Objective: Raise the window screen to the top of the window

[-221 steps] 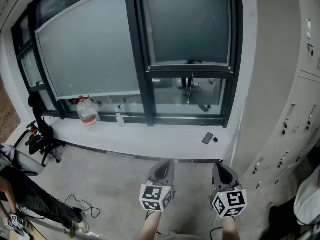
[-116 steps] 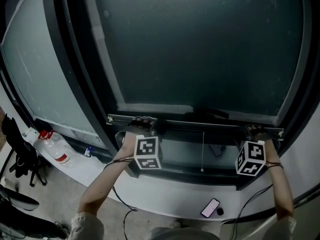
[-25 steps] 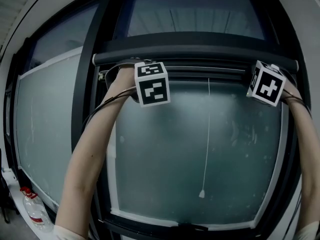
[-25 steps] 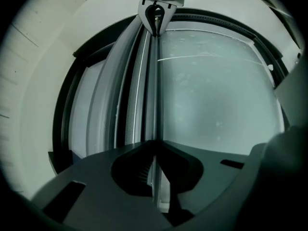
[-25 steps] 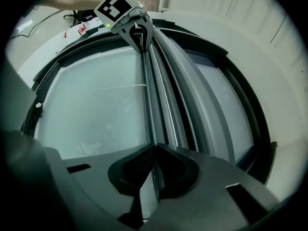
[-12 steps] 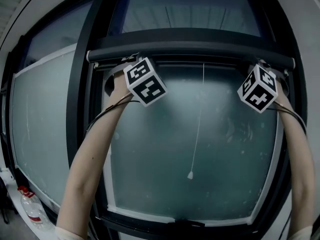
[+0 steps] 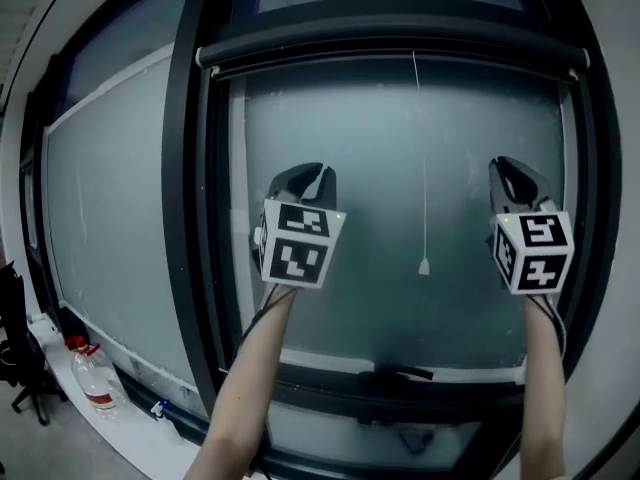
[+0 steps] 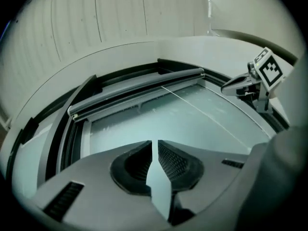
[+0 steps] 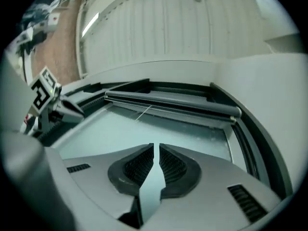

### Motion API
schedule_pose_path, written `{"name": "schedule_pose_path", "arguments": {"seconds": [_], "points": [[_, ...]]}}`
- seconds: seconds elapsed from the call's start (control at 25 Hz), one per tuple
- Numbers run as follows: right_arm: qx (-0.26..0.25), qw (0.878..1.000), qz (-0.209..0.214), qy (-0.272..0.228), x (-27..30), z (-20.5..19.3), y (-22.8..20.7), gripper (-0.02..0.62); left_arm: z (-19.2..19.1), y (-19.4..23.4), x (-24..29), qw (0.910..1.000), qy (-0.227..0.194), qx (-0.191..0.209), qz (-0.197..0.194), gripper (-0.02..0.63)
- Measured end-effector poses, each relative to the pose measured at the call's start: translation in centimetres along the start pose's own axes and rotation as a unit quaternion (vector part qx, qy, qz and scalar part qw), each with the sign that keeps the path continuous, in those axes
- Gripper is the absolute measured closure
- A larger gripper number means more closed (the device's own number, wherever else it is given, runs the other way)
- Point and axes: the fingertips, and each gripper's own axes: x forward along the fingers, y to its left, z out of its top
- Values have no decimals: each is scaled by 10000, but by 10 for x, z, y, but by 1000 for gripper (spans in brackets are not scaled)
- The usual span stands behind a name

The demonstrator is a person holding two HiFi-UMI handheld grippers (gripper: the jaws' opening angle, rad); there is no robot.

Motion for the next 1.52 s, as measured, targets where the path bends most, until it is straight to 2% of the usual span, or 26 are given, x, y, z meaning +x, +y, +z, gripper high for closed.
{"name": "schedule_pose_path", "arguments": {"seconds": [0.12,0.24,0.36,0.44,0.52,0.64,0.76,0.96,1.2,1.36,1.52], "points": [[720,9967,366,3,-90,-50,55,569,-68,-56,-76,9982,323,-444,-261,568],[1354,9865,715,574,-203,-109,127,569,-149,-117,-168,9887,796,-1131,-580,568],[1667,9730,1011,1237,-312,-164,200,569,-233,-183,-272,9608,1367,-2313,-683,603],[1728,9668,1115,1515,-353,-182,227,570,-280,-219,-326,9461,1861,-2596,-543,603],[1801,9626,1136,1673,-372,-186,238,569,-304,-246,-360,9361,2223,-2677,-520,603],[1927,9580,1106,1816,-384,-180,244,570,-304,-274,-379,9346,2400,-2513,-756,603],[2062,9529,1071,1947,-394,-174,248,570,-288,-282,-376,9383,2259,-2500,-777,603],[2291,9414,1069,2232,-420,-173,262,569,-271,-274,-384,9378,2168,-2609,-732,603],[2553,9260,1044,2578,-461,-170,285,570,-250,-257,-426,9353,2158,-2648,-918,603],[2688,9230,873,2611,-489,-130,295,571,-224,-242,-470,9375,2058,-2559,-1155,603],[2676,9237,774,2630,-522,-81,308,570,-201,-234,-520,9342,2161,-2504,-1337,603]]}}
